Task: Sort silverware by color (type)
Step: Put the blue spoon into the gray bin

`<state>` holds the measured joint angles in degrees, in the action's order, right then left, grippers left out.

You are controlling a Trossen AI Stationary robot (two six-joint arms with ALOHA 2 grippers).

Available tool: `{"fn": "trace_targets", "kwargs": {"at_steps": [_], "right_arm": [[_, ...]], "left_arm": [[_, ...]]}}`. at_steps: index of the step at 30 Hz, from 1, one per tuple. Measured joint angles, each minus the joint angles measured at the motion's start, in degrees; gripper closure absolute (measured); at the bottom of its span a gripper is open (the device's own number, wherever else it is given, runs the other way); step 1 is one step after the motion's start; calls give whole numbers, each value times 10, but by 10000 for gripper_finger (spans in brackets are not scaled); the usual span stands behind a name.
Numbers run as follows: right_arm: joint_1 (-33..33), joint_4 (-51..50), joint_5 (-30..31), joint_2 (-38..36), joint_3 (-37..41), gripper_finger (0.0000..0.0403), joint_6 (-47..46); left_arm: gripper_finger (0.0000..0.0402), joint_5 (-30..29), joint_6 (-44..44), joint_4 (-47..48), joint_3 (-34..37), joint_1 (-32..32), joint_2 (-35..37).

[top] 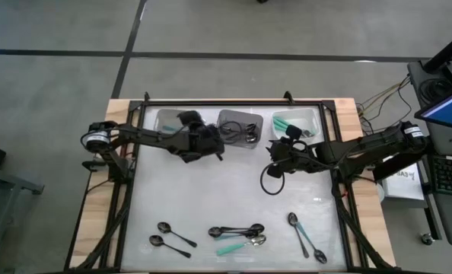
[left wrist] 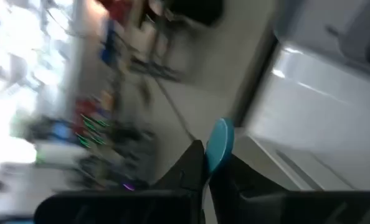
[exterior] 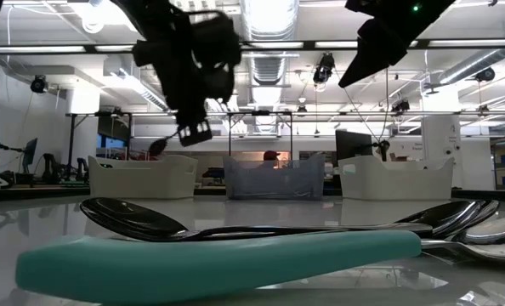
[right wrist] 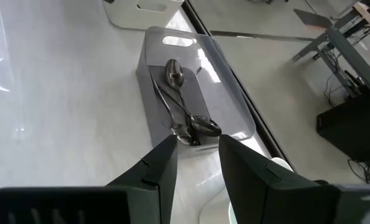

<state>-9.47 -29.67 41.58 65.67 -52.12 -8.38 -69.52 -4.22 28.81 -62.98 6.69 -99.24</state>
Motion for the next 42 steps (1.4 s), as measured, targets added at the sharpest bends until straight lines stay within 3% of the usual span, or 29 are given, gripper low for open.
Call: {"fn": "trace_targets", "kwargs": {"at_steps": [5,13,26,42], "right_arm": [[1,4,0,0,0,291,-1],[1,25,1,0,0,291,-1],[1,30,0,0,1,291,-1],[1,30,0,0,1,291,0]], "left_arm": [[401,50,159,183,-17,13,1],[401,226,152,280,-26,31,14],[390,242,137,288,-28,57,15],[240,251,142,338,-87,57,14]]}}
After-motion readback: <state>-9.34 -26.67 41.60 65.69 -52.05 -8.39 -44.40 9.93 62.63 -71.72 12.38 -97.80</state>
